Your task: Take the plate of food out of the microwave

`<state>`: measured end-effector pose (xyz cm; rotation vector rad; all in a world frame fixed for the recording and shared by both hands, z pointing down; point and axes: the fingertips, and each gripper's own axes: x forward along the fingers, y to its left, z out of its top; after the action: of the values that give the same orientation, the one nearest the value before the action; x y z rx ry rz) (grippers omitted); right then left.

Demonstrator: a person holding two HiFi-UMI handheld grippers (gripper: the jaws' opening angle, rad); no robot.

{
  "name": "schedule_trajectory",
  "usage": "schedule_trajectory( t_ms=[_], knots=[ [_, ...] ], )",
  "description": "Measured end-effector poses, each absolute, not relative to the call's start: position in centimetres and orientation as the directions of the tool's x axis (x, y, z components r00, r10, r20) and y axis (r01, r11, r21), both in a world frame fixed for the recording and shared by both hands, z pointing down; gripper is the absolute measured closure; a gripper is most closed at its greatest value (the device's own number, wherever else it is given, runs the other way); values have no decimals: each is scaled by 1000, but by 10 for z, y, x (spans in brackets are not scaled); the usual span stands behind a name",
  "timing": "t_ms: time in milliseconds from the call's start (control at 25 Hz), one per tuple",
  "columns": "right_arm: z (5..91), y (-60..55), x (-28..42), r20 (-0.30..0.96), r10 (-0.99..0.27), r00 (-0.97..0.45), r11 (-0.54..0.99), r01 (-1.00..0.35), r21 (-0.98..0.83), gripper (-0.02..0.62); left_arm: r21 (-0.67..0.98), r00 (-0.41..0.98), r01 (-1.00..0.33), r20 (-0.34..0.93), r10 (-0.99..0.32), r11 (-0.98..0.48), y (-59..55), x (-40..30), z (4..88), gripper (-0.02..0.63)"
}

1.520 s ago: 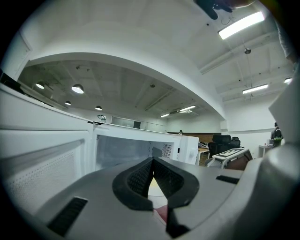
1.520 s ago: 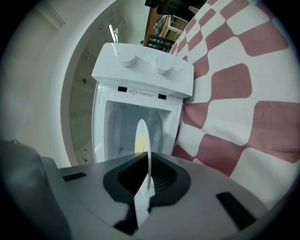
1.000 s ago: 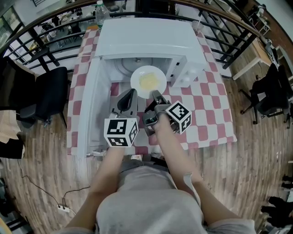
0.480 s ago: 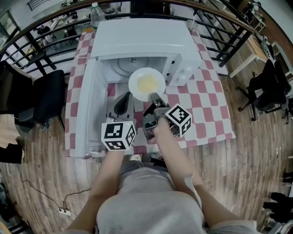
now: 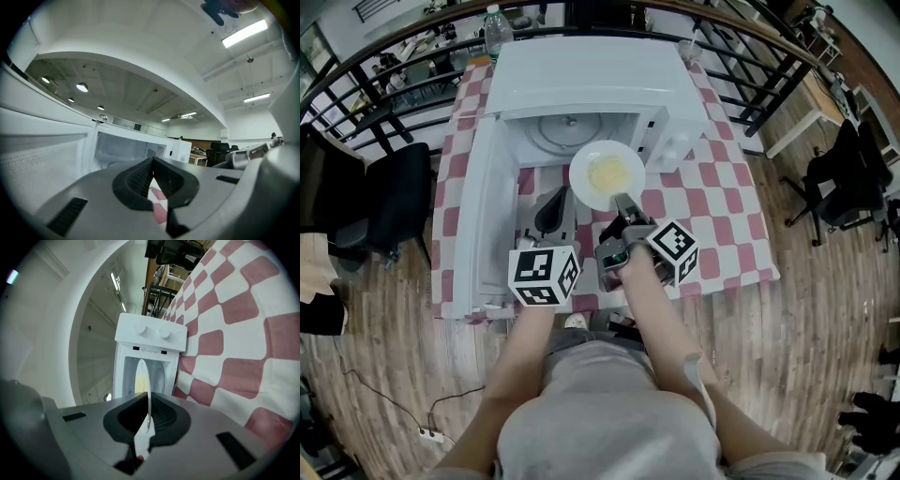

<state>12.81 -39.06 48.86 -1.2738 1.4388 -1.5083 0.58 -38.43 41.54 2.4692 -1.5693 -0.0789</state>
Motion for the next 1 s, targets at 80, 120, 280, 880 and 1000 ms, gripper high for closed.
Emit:
schedule_trajectory(
  t_ms=[80,120,280,880,1000],
  knots=[
    [486,-389,128,184,-940,-286,-147,-148,-978,563,208,435,-887,68,-898,-413,-383,7,414,603],
    [485,-388,128,182,-941,-286,-145,-148,-978,563,206,437,-886,67,-897,-416,-382,8,414,603],
    [483,-384,127,177,-941,-288,-140,-144,-980,563,201,442,-884,62,-895,-422,-378,9,412,603],
    [478,-376,127,170,-943,-287,-138,-127,-982,563,192,459,-876,52,-887,-443,-370,15,408,603],
    [478,-374,125,169,-943,-287,-138,-124,-983,563,191,460,-875,50,-886,-444,-368,15,408,603]
  ],
)
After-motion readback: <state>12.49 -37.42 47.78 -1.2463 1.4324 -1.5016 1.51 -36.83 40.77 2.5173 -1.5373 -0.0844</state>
